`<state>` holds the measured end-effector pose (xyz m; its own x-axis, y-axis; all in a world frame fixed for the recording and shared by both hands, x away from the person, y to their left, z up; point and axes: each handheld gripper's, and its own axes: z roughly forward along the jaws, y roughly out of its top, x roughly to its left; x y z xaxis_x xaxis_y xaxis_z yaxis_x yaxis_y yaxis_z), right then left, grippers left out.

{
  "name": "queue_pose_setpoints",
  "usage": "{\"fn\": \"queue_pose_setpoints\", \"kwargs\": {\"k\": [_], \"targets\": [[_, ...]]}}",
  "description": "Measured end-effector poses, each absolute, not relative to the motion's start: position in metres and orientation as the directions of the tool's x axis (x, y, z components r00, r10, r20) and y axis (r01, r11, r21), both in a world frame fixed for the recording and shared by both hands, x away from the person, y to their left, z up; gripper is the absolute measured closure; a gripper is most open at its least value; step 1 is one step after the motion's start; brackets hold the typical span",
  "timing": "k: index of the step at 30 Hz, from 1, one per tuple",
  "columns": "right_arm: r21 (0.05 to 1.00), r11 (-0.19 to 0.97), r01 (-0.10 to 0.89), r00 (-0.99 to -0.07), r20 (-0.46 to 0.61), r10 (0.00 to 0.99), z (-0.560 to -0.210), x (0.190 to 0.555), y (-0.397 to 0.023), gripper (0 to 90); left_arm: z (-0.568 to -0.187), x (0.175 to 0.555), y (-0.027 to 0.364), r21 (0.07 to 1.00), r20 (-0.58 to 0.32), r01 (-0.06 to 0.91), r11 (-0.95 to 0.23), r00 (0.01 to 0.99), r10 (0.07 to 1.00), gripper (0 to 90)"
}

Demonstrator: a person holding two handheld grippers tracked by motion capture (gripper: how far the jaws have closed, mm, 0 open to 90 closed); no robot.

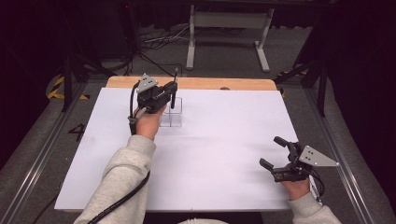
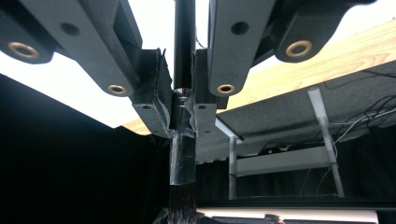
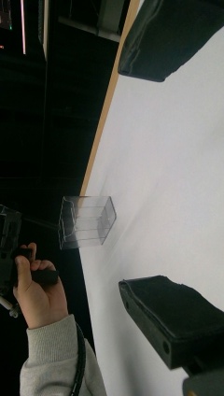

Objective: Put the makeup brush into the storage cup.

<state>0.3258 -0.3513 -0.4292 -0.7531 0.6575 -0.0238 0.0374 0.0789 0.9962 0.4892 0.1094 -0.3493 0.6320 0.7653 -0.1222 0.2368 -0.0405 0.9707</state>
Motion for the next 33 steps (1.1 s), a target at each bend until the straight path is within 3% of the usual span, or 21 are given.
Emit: {"fn": "queue_pose_setpoints", "kwargs": {"k": [8, 33], "targets": [[0.996, 0.078, 0.037, -0.756, -0.024, 0.654, -0.429, 0.326, -0.35, 0.6, -0.358, 0.494, 0.106, 0.973, -0.101, 0.225, -0.054, 0.623, 0.776, 78.7], [0.997, 0.07, 0.038, -0.76, -0.017, 0.65, -0.429, 0.326, -0.351, 0.6, -0.383, 0.5, 0.107, 0.964, -0.151, 0.266, -0.021, 0.606, 0.781, 78.6]]}}
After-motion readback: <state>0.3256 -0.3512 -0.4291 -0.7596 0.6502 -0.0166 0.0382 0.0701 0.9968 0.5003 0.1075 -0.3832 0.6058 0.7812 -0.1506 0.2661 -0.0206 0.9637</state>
